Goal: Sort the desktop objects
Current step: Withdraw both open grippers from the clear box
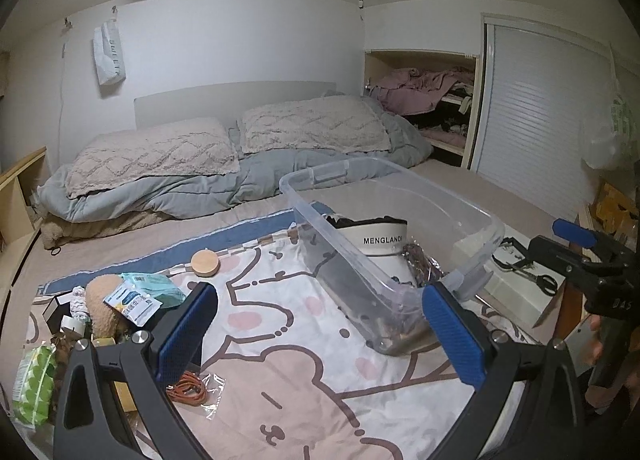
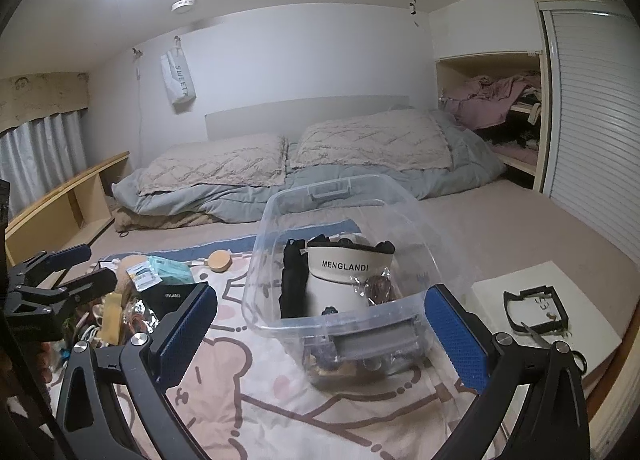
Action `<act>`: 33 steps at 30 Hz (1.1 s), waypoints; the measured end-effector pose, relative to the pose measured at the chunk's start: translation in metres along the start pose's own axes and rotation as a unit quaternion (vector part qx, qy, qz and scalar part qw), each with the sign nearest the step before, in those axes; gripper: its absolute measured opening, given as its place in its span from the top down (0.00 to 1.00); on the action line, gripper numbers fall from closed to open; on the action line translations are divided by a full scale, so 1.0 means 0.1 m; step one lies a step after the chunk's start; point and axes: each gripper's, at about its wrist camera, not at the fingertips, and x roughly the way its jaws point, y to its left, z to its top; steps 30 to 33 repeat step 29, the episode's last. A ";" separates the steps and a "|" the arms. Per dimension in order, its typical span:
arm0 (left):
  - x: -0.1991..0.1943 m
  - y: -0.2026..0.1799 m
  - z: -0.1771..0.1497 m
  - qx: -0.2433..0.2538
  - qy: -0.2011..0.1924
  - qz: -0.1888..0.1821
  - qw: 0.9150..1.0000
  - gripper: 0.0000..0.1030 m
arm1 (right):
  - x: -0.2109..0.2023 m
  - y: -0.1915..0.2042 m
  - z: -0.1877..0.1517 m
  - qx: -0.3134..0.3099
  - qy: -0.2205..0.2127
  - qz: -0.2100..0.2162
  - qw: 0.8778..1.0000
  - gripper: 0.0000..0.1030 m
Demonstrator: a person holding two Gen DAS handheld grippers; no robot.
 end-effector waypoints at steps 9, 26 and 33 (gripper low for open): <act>-0.01 -0.03 -0.03 0.007 0.002 0.005 1.000 0.00 | 0.01 0.03 -0.04 -0.004 0.010 -0.003 1.000 0.00; 0.01 -0.02 -0.05 0.004 0.005 0.004 1.000 0.00 | 0.01 0.08 -0.07 -0.016 0.014 -0.005 1.000 0.00; 0.01 -0.01 -0.05 0.001 0.007 0.006 1.000 0.00 | 0.01 0.08 -0.07 -0.016 0.014 -0.005 1.000 0.00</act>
